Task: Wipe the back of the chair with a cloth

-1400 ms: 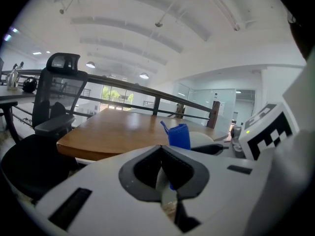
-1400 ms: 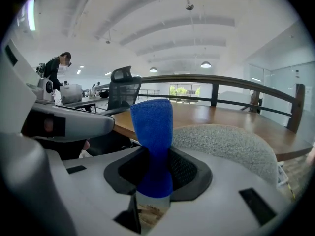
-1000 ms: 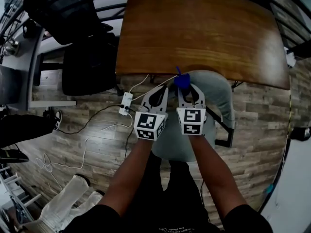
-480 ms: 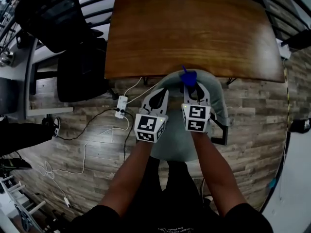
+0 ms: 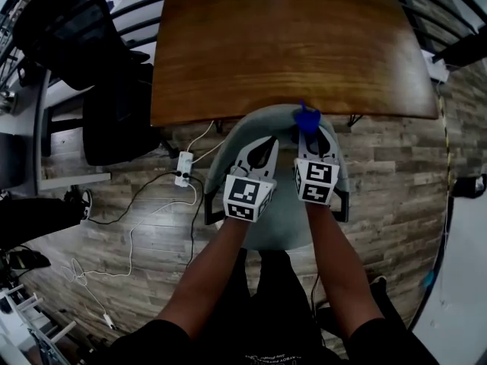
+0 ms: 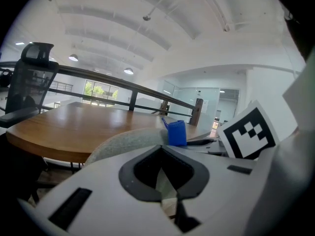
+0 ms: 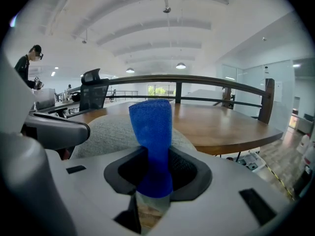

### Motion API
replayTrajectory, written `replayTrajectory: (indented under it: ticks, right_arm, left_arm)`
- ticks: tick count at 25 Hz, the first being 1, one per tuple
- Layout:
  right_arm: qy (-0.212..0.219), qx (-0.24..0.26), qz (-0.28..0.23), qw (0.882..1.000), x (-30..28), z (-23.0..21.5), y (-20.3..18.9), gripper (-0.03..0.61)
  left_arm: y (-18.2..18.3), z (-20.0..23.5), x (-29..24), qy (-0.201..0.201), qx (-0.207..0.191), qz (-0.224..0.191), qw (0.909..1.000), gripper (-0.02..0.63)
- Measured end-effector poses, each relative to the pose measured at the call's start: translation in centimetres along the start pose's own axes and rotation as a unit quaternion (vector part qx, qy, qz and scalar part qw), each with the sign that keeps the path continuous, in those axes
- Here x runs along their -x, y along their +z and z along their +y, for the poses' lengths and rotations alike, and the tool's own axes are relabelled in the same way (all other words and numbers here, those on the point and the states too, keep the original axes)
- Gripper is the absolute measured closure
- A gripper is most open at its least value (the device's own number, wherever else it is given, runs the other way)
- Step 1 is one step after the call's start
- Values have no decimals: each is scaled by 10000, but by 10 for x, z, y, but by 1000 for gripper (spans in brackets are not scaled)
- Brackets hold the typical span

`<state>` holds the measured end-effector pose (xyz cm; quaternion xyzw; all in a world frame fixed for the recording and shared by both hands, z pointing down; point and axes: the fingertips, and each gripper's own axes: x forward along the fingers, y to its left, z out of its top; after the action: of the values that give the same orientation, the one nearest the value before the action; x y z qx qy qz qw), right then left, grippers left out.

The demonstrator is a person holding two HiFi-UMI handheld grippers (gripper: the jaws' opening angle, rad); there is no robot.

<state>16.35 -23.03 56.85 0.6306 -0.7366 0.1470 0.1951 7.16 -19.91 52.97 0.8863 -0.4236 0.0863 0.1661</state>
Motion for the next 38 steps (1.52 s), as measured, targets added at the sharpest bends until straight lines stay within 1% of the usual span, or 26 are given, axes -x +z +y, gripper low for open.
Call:
replayTrajectory:
  ticks: [6, 9, 12, 16, 21, 24, 29, 31, 33, 38]
  right_arm:
    - [-175, -15, 12, 9998, 11, -25, -4, 454]
    - [-278, -84, 48, 9996, 16, -32, -7, 454]
    - [-213, -229, -61, 9995, 24, -22, -2, 454]
    - [168, -178, -128, 9996, 29, 15, -7, 454]
    - [822, 66, 69, 9966, 18, 85, -28, 454]
    - [1169, 175, 157, 9929, 12, 127, -35, 454]
    - [1627, 401, 69, 9858, -2, 181, -36, 454]
    - [1700, 534, 64, 9840, -8, 194, -35, 454]
    - [1671, 608, 102, 9840, -14, 199, -36, 454]
    - [1722, 553, 22, 9835, -17, 198, -37, 454]
  left_arm:
    - [-4, -25, -4, -254, -79, 64, 9996, 611]
    - [-8, -27, 0, -279, -80, 93, 9995, 611]
    - [-12, -19, 6, -204, -109, 99, 9997, 611]
    - [-17, -3, 22, 3, -45, 90, 9999, 611]
    - [-34, 24, 51, 295, 118, 183, 9993, 611]
    - [-40, 47, 70, 584, 223, 197, 9978, 611]
    - [-54, 87, 93, 1036, 367, 159, 9938, 611]
    - [-60, 100, 97, 1189, 471, 153, 9917, 611]
    - [-63, 109, 100, 1276, 546, 132, 9902, 611]
    - [-69, 116, 99, 1305, 581, 156, 9896, 611]
